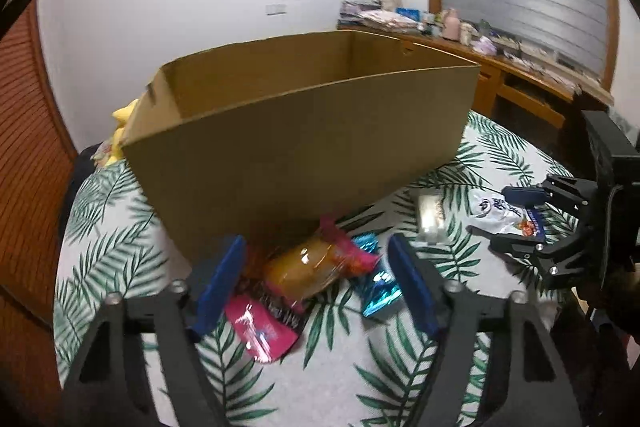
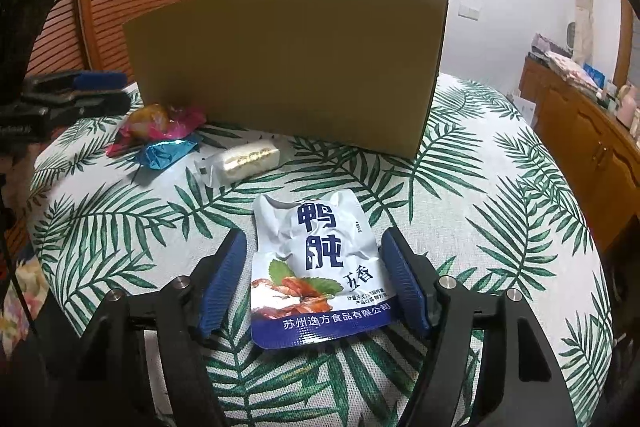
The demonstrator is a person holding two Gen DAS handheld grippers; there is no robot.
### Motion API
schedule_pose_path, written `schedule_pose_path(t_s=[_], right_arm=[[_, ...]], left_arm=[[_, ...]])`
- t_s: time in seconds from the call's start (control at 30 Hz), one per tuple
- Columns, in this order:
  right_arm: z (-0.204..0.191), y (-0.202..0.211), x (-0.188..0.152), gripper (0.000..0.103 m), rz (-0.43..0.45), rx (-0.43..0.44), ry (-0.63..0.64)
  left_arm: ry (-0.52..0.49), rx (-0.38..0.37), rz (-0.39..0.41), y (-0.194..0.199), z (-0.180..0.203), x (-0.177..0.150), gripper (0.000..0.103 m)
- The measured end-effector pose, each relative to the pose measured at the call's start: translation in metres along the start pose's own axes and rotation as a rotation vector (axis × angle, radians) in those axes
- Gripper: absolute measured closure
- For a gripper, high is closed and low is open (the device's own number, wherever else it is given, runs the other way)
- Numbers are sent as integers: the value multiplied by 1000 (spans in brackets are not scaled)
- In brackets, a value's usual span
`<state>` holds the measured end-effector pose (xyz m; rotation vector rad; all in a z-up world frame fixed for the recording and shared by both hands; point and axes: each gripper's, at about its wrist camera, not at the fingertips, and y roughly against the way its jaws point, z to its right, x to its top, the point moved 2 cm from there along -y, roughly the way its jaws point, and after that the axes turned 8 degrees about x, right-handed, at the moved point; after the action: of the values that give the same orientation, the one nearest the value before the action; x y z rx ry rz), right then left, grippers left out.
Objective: Organize snacks
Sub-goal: 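Grasp the pink candy packet with the left tool while the right tool grasps the white duck-gizzard pouch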
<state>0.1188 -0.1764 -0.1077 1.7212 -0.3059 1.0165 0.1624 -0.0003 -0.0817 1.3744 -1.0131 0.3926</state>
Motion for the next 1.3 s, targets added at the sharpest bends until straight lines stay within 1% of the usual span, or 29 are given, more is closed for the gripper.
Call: schedule_pose_path(t_s=[0.1, 0.27, 0.33, 0.43, 0.53, 0.63, 0.8, 0.93, 1.07, 1.13, 1.17, 1.3], right_arm=[[-1, 0, -1, 32, 2, 0, 9], [-1, 0, 0, 32, 1, 1, 10], [-1, 0, 0, 32, 2, 3, 10], [-1, 0, 0, 32, 5, 4, 11], [0, 0, -1, 32, 9, 5, 11], [0, 1, -2, 32, 13, 5, 11], [0, 1, -2, 32, 14, 5, 12], [0, 0, -2, 32, 14, 5, 12], [0, 1, -2, 32, 15, 5, 12], [0, 1, -2, 32, 14, 5, 12], [0, 1, -2, 32, 15, 5, 12], [0, 1, -2, 32, 17, 5, 11]], left_arm=[[-70, 11, -36, -10, 8, 7, 38], [-102, 4, -98, -28, 9, 11, 38], [-102, 5, -115, -34, 7, 11, 38], [-69, -35, -153, -39, 1, 11, 37], [-62, -63, -178, -40, 0, 5, 38], [-77, -67, -188, -37, 0, 2, 38], [-118, -82, -227, -28, 7, -2, 37], [-131, -67, -234, -22, 7, -6, 36], [-111, -76, -208, -10, -1, -4, 33], [-107, -77, -195, -3, -6, -3, 27], [-108, -78, -191, 0, -8, -3, 26], [-160, -50, -202, 6, -12, -6, 25]])
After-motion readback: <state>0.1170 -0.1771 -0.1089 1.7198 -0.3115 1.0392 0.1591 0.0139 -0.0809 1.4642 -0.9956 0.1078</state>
